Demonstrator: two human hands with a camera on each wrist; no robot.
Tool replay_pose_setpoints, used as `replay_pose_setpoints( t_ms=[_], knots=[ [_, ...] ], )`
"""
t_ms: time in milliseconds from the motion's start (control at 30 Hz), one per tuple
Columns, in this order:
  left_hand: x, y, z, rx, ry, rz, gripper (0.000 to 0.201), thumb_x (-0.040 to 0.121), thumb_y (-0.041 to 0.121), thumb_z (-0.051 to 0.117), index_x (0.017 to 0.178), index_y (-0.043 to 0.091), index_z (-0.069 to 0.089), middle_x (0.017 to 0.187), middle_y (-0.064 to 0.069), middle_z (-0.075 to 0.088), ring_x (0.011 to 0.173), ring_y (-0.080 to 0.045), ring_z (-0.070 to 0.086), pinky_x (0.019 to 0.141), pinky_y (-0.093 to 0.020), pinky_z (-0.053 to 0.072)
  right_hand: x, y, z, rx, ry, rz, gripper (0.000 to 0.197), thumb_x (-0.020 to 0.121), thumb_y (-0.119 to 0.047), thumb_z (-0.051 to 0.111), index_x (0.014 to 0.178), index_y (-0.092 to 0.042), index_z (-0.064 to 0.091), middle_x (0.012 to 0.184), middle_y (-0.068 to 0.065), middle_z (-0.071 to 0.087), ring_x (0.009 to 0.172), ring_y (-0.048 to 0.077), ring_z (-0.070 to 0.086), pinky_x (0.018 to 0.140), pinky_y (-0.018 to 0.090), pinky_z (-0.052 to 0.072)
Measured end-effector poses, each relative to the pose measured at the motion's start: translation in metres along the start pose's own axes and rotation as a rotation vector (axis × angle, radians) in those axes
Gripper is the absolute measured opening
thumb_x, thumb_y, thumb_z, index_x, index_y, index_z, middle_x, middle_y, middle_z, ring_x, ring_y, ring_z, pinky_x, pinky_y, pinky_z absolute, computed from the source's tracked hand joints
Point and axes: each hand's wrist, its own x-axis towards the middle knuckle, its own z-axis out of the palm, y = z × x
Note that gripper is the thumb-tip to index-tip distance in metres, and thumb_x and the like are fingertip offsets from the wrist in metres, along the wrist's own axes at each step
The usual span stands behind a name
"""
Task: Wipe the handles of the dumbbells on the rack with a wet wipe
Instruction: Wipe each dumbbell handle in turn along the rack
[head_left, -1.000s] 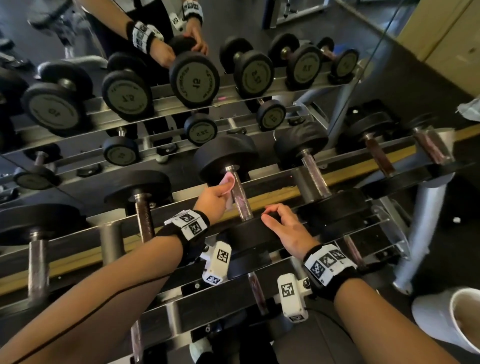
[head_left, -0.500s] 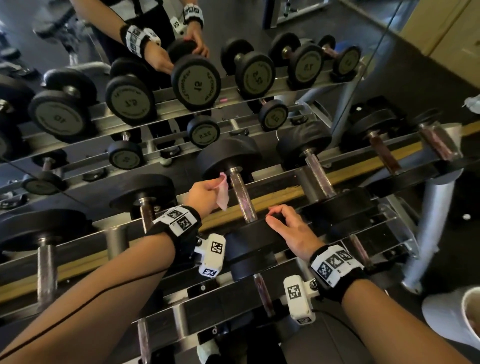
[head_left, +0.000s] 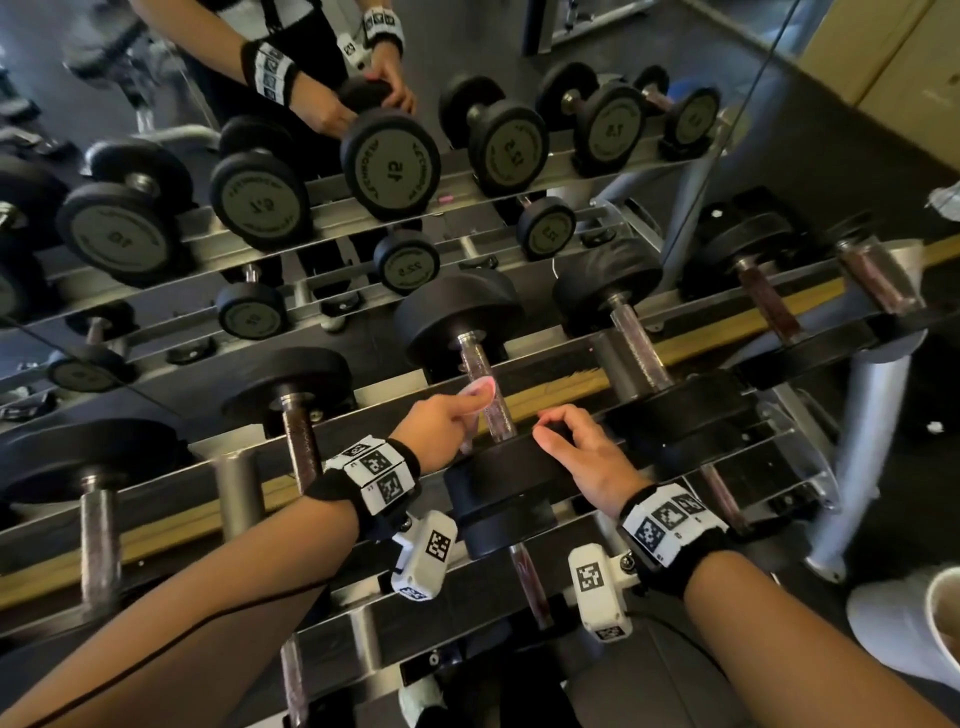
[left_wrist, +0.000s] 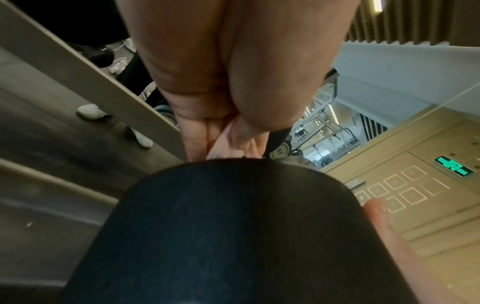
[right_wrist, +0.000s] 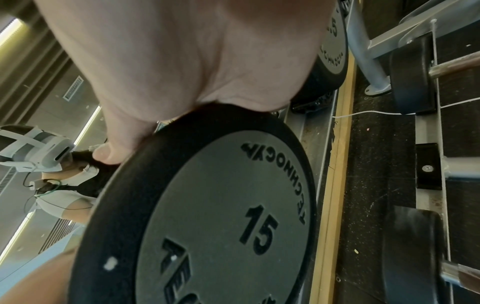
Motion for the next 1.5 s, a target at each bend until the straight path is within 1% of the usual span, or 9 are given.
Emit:
replay_pose_setpoints(
  t_ms=[167,333,433,600,800,1100,1200,1400,1500],
  knots=[
    [-0.014,-0.006,-0.001,0.051,-0.121,-0.046,0.038,0.105,0.030,0.046,0.105,-0.004,0.061,0.116,-0.031,0.058,0.116,-0.037,0.057,0.111,-0.036,0.040,-0.001,0.000,0.000,0.006,0.007,0.006,0.042,0.071,-0.073,0.060,0.103,-0.046,0.058,0.120,-0.001,0.056,0.113,0.022,0.058,0.100,0.049,0.049],
    [-0.023,0.010,-0.010,-0.137,-0.288,-0.136,0.029,0.098,0.016,0.056,0.122,0.005,0.068,0.103,-0.002,0.075,0.093,-0.007,0.071,0.078,-0.018,0.054,-0.003,-0.003,0.001,0.023,0.019,-0.002,0.025,0.079,-0.065,0.061,0.097,-0.048,0.058,0.121,0.002,0.056,0.114,0.024,0.057,0.100,0.047,0.049],
    [-0.017,0.012,-0.022,-0.255,-0.087,-0.199,0.030,0.099,-0.002,0.045,0.125,-0.008,0.060,0.088,-0.009,0.067,0.065,-0.010,0.068,0.060,-0.021,0.055,-0.005,-0.002,0.002,0.019,0.010,-0.008,0.008,0.090,-0.051,0.061,0.096,-0.048,0.057,0.120,0.001,0.055,0.112,0.023,0.057,0.092,0.037,0.052],
    [0.007,0.011,-0.024,-0.522,0.261,-0.191,0.023,0.104,0.004,0.040,0.111,0.010,0.061,0.086,-0.005,0.060,0.064,-0.013,0.063,0.063,-0.027,0.052,-0.005,-0.004,0.002,0.048,0.015,-0.008,0.004,0.092,-0.045,0.061,0.094,-0.047,0.058,0.120,0.005,0.055,0.110,0.024,0.058,0.091,0.039,0.055],
    [0.005,0.017,0.009,-0.677,0.149,-0.119,0.027,0.103,0.010,0.047,0.123,0.000,0.062,0.108,-0.012,0.066,0.100,-0.023,0.064,0.087,-0.035,0.055,-0.003,-0.003,0.003,0.059,0.033,-0.002,0.009,0.092,-0.041,0.061,0.100,-0.039,0.058,0.122,0.006,0.055,0.111,0.025,0.058,0.097,0.046,0.052],
    [-0.006,-0.008,-0.011,-0.652,0.098,-0.235,0.037,0.100,-0.007,0.033,0.116,0.006,0.065,0.110,-0.014,0.070,0.101,-0.028,0.067,0.088,-0.040,0.058,-0.003,0.000,0.002,0.010,0.039,-0.029,0.010,0.091,-0.046,0.061,0.100,-0.043,0.057,0.119,-0.003,0.055,0.108,0.019,0.059,0.097,0.044,0.052],
    [0.008,-0.003,-0.012,-0.688,0.135,-0.262,0.033,0.103,-0.002,0.032,0.106,0.010,0.062,0.101,-0.012,0.065,0.086,-0.025,0.064,0.070,-0.035,0.058,-0.004,0.001,0.001,-0.001,0.032,-0.042,0.011,0.091,-0.047,0.060,0.101,-0.044,0.057,0.121,-0.007,0.054,0.109,0.018,0.058,0.098,0.044,0.051],
    [0.009,-0.002,0.011,-0.724,0.059,-0.232,0.043,0.102,-0.006,0.030,0.137,0.003,0.053,0.128,-0.019,0.063,0.111,-0.029,0.064,0.091,-0.039,0.056,-0.004,0.001,0.001,0.008,0.024,-0.052,0.015,0.090,-0.050,0.061,0.102,-0.043,0.056,0.120,-0.003,0.053,0.110,0.022,0.058,0.097,0.049,0.051],
    [-0.004,-0.010,0.010,-0.746,0.030,-0.238,0.042,0.100,-0.007,0.033,0.135,0.002,0.055,0.122,-0.017,0.067,0.108,-0.028,0.066,0.083,-0.033,0.059,-0.004,0.002,0.001,0.009,0.031,-0.067,0.030,0.078,-0.065,0.059,0.100,-0.045,0.056,0.120,-0.007,0.054,0.110,0.020,0.057,0.097,0.049,0.051]
  ],
)
